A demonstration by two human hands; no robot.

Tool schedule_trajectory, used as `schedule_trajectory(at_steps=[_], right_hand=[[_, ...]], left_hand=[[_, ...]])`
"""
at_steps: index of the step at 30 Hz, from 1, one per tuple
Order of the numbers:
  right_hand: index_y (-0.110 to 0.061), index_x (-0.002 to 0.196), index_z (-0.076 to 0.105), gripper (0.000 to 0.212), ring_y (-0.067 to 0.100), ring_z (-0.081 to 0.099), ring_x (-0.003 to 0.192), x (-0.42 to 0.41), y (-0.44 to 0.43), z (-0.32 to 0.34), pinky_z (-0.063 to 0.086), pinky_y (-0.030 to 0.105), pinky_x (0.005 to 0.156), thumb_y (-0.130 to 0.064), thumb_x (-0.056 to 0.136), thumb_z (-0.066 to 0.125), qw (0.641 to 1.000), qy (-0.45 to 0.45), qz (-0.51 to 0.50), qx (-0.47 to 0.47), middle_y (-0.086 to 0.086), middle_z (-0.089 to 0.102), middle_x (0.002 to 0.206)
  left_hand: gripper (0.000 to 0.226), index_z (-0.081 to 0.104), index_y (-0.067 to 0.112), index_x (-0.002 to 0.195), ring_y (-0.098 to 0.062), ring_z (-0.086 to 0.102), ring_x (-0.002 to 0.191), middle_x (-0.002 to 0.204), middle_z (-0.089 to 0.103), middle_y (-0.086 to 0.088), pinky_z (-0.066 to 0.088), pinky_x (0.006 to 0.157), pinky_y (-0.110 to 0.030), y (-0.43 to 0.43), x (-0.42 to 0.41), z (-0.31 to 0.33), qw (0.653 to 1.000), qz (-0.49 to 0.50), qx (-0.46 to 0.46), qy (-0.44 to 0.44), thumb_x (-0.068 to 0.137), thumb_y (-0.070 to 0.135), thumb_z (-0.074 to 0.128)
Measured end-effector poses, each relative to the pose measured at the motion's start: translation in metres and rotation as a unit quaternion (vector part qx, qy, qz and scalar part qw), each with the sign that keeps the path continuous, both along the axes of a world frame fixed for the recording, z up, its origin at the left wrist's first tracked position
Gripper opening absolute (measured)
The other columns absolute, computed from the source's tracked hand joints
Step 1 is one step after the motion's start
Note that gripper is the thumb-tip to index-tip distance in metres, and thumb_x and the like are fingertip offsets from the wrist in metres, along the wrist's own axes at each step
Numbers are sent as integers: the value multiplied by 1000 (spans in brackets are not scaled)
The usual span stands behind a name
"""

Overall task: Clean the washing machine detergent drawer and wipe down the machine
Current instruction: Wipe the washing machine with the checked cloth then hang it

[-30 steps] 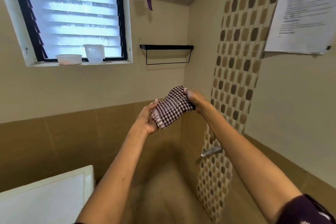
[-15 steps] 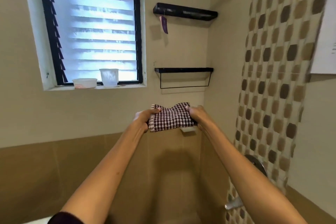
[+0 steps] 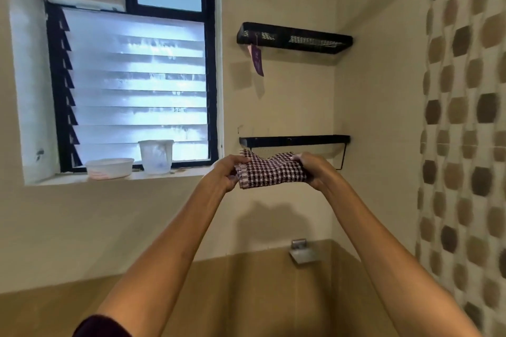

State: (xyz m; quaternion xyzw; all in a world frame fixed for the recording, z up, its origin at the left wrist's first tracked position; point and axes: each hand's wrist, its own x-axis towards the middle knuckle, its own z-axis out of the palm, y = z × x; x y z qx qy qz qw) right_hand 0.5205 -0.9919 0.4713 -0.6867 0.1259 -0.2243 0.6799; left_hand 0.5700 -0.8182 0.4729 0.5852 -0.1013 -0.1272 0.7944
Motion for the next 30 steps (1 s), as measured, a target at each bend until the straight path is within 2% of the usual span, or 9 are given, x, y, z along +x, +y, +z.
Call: schedule_trajectory(at_steps=[2,7,12,15,17,20,24,27,30], right_hand=[[8,128,46,41,30,61,106,28,-17,15,54,32,73,-3,90,54,1000,-14,-13,-1,21,58,124],[12,130,42,53,34,57,114,100,-54,45,50,37,94,-6,85,63,992,-32,-49,-108,24,53,130],[10,121,50,44,32,57,113,161,-86,77,47,29,86,-11,86,65,981,-64,-62,-170,21,57,125],[0,84,54,17,31,60,105,201,-98,90,46,27,76,-12,84,67,978,-88,-60,-178,17,61,109],[-13,65,38,34,27,61,93,230,-108,94,44,26,68,-13,83,67,975,-97,-54,-195,12,56,93],[-13,72,40,27,18,50,76,256,-112,95,33,20,48,-15,86,64,965,-78,-62,-242,7,48,82],[-8,77,45,25,20,46,69,282,-122,90,26,22,43,-18,86,65,949,-44,-64,-307,6,41,68],[-3,86,51,15,22,50,82,294,-127,86,36,26,53,-13,88,61,924,9,-65,-376,9,48,80],[-3,70,43,23,26,53,83,295,-122,82,40,27,58,-5,92,48,875,79,-89,-469,10,50,87]], left_hand=[[19,59,-4,98,-17,64,47,76,66,-13,54,45,-22,-19,31,9,997,55,12,-48,79,-5,63],[23,55,12,60,-23,66,73,79,66,-12,56,72,-36,-60,89,24,943,226,114,-216,77,10,71],[20,58,11,63,-22,65,75,78,67,-10,56,73,-39,-91,147,51,915,267,138,-269,78,15,71],[21,57,14,61,-23,64,74,74,65,-9,56,74,-42,-106,180,70,902,290,149,-284,76,16,72],[27,53,18,57,-24,65,77,70,62,-5,57,75,-41,-115,200,78,892,310,160,-288,75,15,73],[27,54,16,57,-25,66,79,76,64,-7,58,77,-42,-125,232,82,885,319,184,-286,73,15,76],[20,66,5,77,-22,63,82,86,67,-13,54,77,-35,-133,268,76,878,314,227,-281,70,17,80],[35,65,-4,98,-21,57,82,83,63,-10,50,66,-29,-136,281,73,867,288,295,-279,72,16,79],[30,62,-3,104,-23,55,86,95,61,-14,45,70,-27,-142,285,75,815,259,436,-281,81,15,70]])
